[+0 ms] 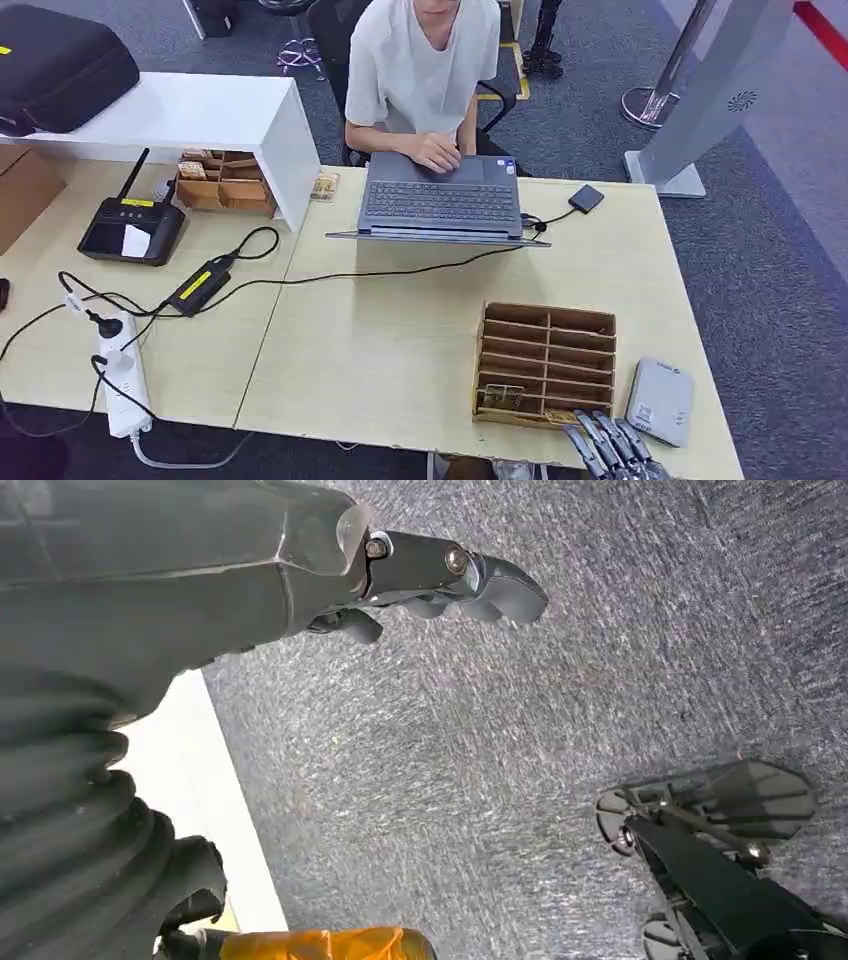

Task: Pass the card to the sensor for recognition and then transmit it.

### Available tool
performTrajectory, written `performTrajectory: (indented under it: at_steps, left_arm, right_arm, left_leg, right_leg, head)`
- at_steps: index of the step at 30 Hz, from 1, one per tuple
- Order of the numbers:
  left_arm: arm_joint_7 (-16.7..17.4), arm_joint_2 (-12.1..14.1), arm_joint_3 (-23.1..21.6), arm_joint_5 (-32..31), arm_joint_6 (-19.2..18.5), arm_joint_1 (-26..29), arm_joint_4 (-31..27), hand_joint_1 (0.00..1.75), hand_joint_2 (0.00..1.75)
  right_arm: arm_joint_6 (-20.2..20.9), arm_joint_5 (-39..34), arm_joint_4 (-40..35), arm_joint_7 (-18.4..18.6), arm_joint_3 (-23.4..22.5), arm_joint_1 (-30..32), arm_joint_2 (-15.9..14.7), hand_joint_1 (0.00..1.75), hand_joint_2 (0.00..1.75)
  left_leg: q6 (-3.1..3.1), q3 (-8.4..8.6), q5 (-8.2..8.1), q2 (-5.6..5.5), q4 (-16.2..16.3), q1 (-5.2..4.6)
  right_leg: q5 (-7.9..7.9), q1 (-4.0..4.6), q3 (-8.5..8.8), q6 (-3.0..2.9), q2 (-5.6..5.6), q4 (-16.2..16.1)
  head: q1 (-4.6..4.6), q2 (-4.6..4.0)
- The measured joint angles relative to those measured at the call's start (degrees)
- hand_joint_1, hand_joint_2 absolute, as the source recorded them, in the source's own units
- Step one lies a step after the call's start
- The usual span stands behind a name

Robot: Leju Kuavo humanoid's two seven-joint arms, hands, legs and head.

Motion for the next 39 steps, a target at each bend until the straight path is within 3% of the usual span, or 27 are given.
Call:
performTrajectory:
  at_steps: [21, 28, 34, 39]
  left_arm:
    - [0.0, 0.0, -0.02, -0.5, -0.22, -0.03, 0.0, 0.0, 1.75]
    - [0.0, -0.07, -0.02, -1.07, -0.39, -0.03, 0.0, 0.0, 1.75]
    - [-0.02, -0.09, 0.0, -1.66, -0.42, -0.03, 0.0, 0.0, 1.75]
    - [0.0, -0.24, 0.13, -2.21, -0.42, -0.02, 0.0, 0.0, 1.75]
  right_arm:
    - [-0.48, -0.35, 4.9, -1.31, 2.93, -4.37, 0.79, 0.0, 1.75]
    - [-2.12, 1.14, 7.19, -2.32, 2.97, -6.37, 3.26, 0.0, 1.75]
    - [-11.19, 7.79, 7.49, -3.54, 0.87, -6.32, 7.68, 0.0, 1.75]
    - [-12.59, 10.01, 6.82, -4.87, -1.31, -5.93, 11.46, 0.0, 1.75]
  left_leg:
    - [0.0, 0.01, 0.0, 0.01, 0.0, 0.0]
    - [0.0, 0.0, 0.0, 0.0, 0.0, 0.01]
    - [0.0, 0.0, 0.0, 0.0, 0.0, 0.01]
    - [0.0, 0.0, 0.0, 0.0, 0.0, 0.02]
  right_leg:
    - [0.0, 0.01, 0.0, 0.0, 0.02, 0.0]
    - [0.0, 0.01, 0.0, 0.0, 0.02, 0.02]
    - [-0.01, 0.01, 0.0, -0.01, 0.02, 0.03]
    - [-0.01, 0.01, 0.0, -0.01, 0.02, 0.03]
  head:
    - [0.0, 0.0]
    - [0.0, 0.0]
    - [0.0, 0.0]
    - [-0.02, 0.0]
